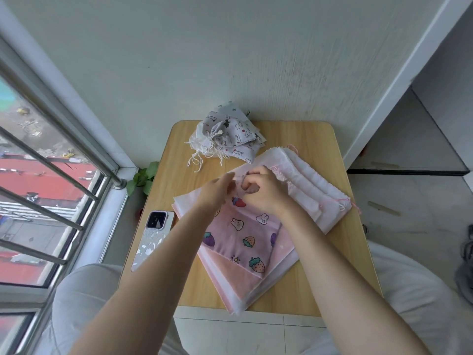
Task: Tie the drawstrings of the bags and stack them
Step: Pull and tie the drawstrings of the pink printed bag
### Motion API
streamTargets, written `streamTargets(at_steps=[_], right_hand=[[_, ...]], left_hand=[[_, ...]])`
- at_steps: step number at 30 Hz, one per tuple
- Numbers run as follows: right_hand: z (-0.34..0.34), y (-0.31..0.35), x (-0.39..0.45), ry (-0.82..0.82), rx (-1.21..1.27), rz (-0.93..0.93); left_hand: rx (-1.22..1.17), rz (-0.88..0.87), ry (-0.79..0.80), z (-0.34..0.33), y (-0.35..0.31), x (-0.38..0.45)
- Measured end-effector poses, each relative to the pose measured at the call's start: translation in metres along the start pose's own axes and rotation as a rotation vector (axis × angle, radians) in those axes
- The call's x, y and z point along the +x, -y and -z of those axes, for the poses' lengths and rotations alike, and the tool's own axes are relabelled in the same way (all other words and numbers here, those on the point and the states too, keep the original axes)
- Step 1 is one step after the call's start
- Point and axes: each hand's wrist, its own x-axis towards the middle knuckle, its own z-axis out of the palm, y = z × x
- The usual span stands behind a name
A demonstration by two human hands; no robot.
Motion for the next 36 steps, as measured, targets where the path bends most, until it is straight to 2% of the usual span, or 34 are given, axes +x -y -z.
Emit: streamTargets(at_steps=[4, 10, 14, 17, 20, 22, 23, 24, 27, 30, 36], right_hand=[[-0.01, 0.016, -0.005, -0.021, -0.11, 0.105], [-0.019, 0.028, -0.013, 0.044, -0.142, 0.141], [-0.021, 0.028, -0.017, 0.026, -0.093, 0.11], [-0.023, 0.025, -0.019, 0.011, -0.066, 0.091], [-0.016, 0.022, -0.023, -0.247, 0.099, 0.087], [-0.007, 0.014, -0.024, -0.481, 0.086, 0.026], [-0.003, 0.008, -0.023, -0.543, 0.059, -0.039], [0.0, 0.0, -0.02, -0.549, 0.046, -0.124], [0.002, -0.017, -0.015, -0.338, 0.049, -0.35], [0.001, -0.022, -0.015, -0.226, 0.165, -0.355], [-0.006, -0.029, -0.019, -0.287, 0.241, -0.288]], left_hand=[[-0.015, -0.001, -0.116, 0.015, 0.004, 0.001], [-0.02, 0.004, -0.083, 0.03, 0.017, -0.005], [0.008, 0.016, 0.041, 0.032, 0.021, -0.013], [0.036, 0.017, 0.016, 0.029, 0.026, -0.014], [-0.023, 0.026, -0.003, 0.029, 0.032, -0.015], [-0.057, 0.027, 0.002, 0.03, 0.034, -0.017], [-0.064, 0.025, 0.002, 0.029, 0.035, -0.018], [-0.068, 0.024, 0.0, 0.029, 0.036, -0.019], [-0.082, 0.04, -0.005, 0.025, 0.039, -0.019], [-0.068, 0.048, -0.004, 0.023, 0.04, -0.019], [-0.093, 0.078, -0.108, 0.02, 0.043, -0.019]])
